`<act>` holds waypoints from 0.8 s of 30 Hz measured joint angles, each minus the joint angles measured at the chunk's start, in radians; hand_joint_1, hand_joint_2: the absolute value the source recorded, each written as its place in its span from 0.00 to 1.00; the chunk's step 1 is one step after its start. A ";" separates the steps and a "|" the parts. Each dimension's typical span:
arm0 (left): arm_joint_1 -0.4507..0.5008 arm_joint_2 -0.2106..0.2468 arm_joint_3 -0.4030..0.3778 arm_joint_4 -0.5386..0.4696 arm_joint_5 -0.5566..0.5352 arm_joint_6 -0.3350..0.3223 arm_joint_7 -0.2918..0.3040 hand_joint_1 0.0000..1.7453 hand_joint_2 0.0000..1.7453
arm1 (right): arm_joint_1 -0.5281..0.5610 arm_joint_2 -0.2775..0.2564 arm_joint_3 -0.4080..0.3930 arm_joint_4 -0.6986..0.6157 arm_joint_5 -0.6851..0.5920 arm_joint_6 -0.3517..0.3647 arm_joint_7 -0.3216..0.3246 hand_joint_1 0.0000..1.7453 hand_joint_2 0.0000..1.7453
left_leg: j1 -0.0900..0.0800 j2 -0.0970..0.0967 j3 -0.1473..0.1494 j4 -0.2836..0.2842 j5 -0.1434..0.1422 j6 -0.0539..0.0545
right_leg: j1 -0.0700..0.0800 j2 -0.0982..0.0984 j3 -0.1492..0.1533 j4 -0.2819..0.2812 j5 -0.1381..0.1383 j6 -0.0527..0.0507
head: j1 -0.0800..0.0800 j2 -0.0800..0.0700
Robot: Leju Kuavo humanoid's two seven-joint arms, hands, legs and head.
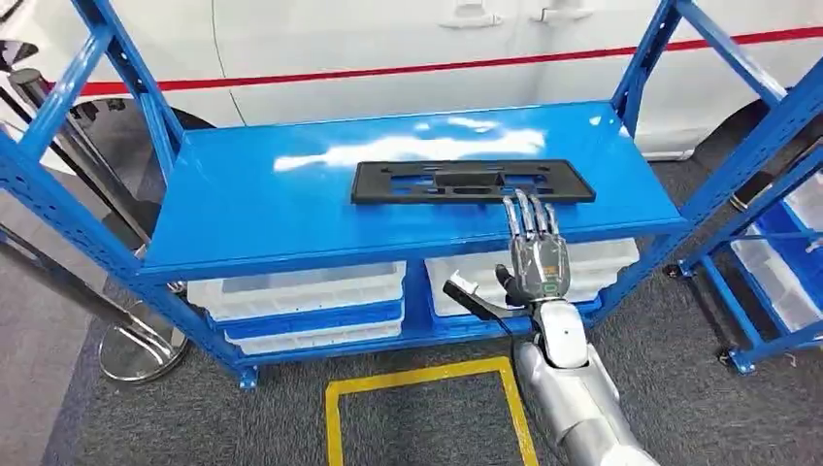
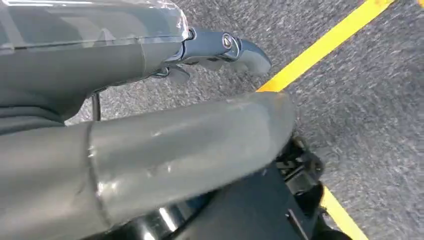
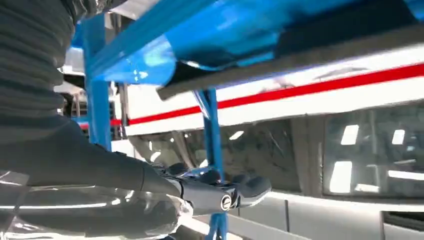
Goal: Take the parts from the cabinet and place them on the table.
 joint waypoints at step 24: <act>0.010 0.011 -0.005 -0.002 -0.005 -0.004 -0.002 0.00 0.00 | 0.020 -0.001 0.021 0.010 -0.023 -0.001 0.016 0.00 1.00 | -0.019 -0.002 -0.073 0.051 0.050 -0.011 | 0.005 0.008 0.137 -0.142 0.012 -0.028 | -0.001 0.000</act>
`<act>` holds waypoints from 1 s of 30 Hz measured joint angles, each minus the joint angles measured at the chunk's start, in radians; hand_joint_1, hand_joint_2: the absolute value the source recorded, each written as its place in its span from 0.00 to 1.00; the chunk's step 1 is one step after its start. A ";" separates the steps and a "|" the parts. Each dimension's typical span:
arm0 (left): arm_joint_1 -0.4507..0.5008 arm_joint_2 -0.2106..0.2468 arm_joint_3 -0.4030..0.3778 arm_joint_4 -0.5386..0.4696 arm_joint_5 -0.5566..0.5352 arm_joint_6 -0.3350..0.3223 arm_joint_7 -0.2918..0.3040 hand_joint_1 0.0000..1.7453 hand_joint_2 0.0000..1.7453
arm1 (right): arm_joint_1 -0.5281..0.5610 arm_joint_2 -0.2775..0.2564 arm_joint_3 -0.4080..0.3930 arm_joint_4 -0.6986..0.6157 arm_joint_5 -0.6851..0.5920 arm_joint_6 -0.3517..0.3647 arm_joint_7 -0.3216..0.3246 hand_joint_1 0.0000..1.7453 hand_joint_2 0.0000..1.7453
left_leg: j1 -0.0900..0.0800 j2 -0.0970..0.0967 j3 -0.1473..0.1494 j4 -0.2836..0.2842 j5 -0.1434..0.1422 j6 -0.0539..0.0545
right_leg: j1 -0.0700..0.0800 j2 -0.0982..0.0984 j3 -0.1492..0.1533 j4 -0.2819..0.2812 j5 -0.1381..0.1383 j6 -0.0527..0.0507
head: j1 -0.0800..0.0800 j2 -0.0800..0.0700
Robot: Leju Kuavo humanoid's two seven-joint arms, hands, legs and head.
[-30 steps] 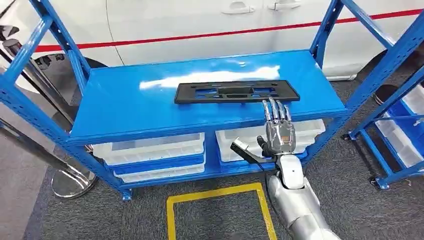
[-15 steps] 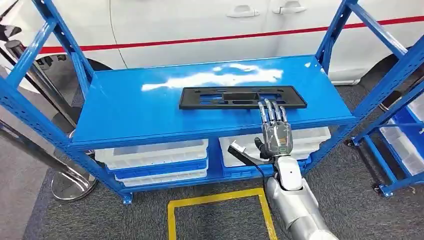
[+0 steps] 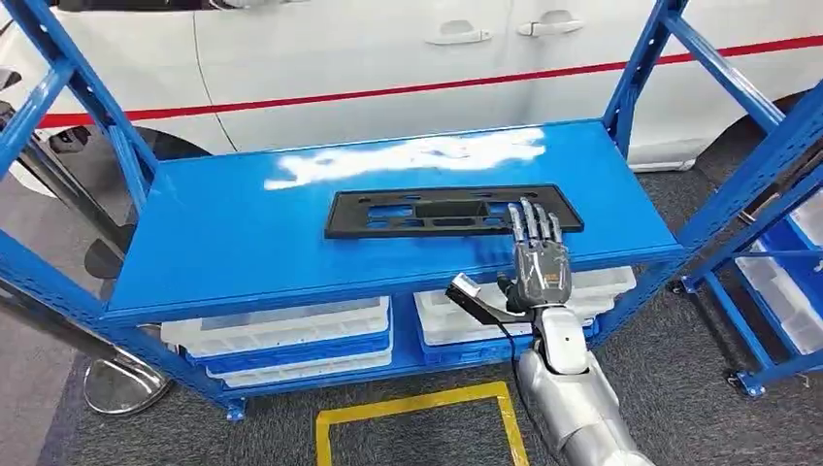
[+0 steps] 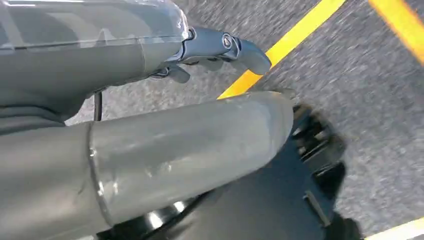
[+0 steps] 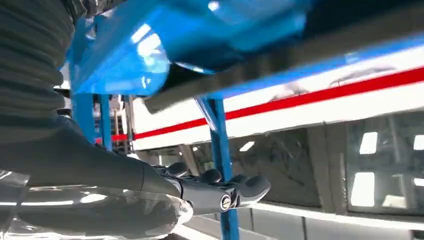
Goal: Take the parts from the cabinet and place them on the table.
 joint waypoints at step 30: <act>0.019 0.007 -0.003 0.000 -0.013 -0.004 -0.012 0.00 0.00 | 0.071 -0.001 0.004 -0.072 0.010 0.000 0.026 0.00 1.00 | 0.000 0.001 0.005 -0.008 0.000 0.013 | 0.002 -0.005 -0.010 -0.002 0.021 -0.014 | 0.005 0.000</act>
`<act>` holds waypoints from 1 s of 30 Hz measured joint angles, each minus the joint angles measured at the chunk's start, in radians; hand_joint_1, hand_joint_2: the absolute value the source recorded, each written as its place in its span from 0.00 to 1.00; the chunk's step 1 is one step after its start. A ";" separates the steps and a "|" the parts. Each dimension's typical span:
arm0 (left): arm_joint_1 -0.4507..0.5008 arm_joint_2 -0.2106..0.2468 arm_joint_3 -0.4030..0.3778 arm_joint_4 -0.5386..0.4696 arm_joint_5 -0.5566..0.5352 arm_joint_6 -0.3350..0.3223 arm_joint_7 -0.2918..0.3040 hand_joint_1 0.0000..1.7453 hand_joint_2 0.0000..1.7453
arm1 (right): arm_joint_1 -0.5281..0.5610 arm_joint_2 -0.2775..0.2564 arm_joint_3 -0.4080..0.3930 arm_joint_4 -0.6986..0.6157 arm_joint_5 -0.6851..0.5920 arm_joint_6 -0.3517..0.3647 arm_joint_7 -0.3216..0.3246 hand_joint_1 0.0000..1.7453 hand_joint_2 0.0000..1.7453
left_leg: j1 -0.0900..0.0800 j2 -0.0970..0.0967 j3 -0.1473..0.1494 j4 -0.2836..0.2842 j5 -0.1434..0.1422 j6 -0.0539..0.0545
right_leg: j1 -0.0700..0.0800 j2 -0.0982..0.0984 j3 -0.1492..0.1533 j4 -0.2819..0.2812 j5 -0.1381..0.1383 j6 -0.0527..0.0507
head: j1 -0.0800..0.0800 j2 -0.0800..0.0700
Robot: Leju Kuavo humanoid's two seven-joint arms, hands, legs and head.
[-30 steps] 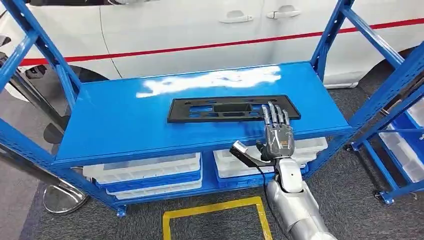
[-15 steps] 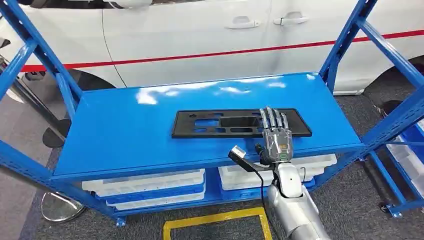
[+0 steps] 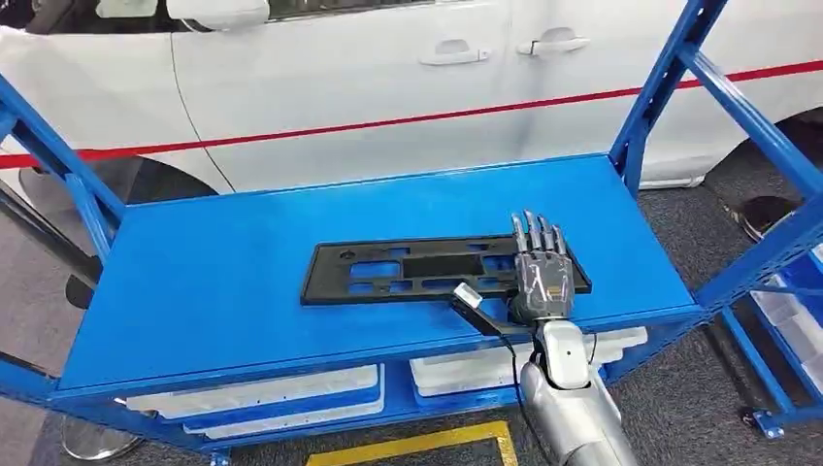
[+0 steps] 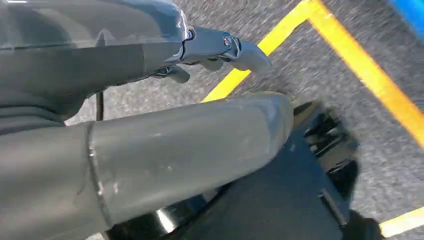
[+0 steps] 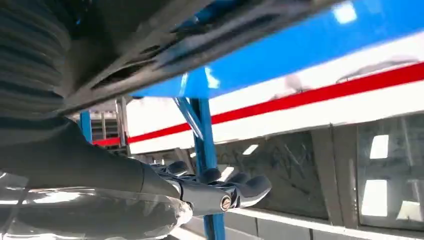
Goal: Take the parts from the cabinet and place them on the table.
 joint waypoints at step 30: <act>-0.028 0.000 -0.006 0.000 -0.003 0.020 -0.040 0.00 0.00 | 0.020 -0.014 0.000 -0.074 -0.047 0.000 -0.037 1.00 1.00 | 0.016 -0.001 0.062 -0.004 -0.062 -0.033 | -0.016 -0.002 -0.106 0.013 0.082 0.009 | 0.000 0.000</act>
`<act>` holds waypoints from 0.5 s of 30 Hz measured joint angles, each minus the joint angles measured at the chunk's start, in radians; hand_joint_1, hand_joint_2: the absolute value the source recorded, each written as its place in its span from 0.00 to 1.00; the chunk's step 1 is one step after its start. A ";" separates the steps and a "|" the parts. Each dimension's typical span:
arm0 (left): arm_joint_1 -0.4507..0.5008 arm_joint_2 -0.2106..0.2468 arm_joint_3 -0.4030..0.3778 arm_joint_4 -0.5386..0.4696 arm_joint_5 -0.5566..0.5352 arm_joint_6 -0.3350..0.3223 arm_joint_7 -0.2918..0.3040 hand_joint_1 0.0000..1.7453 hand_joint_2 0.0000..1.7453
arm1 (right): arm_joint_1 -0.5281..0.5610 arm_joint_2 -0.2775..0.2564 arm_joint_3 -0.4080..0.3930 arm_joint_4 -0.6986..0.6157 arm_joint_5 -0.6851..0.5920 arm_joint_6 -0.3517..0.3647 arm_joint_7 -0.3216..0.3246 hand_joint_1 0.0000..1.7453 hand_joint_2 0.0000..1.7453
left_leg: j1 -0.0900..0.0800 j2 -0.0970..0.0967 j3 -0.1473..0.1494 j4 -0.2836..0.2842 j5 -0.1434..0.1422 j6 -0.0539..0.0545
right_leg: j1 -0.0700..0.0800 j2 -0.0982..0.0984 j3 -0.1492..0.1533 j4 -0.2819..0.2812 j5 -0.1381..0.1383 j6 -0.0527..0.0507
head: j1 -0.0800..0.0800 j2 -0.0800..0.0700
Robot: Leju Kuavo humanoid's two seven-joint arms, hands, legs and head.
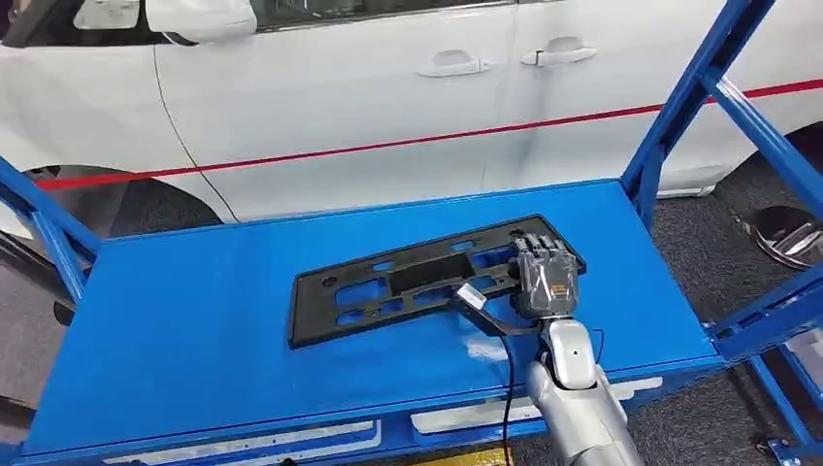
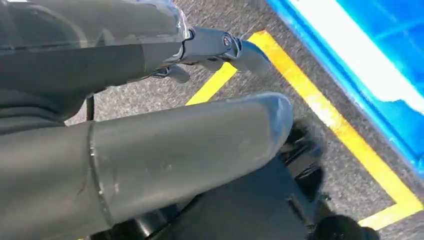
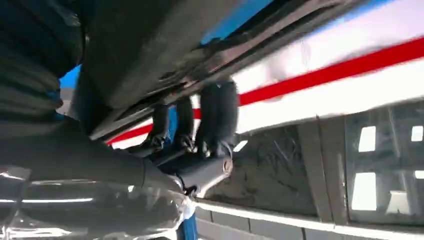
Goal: Take the parts from the cabinet and place them on the table.
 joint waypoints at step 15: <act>-0.004 0.003 -0.003 -0.002 -0.015 0.008 -0.010 0.00 0.00 | 0.007 -0.022 0.000 -0.033 -0.012 0.000 -0.012 1.00 1.00 | -0.008 -0.003 0.007 -0.024 0.000 0.033 | 0.002 -0.001 0.004 0.030 -0.008 0.031 | 0.001 0.000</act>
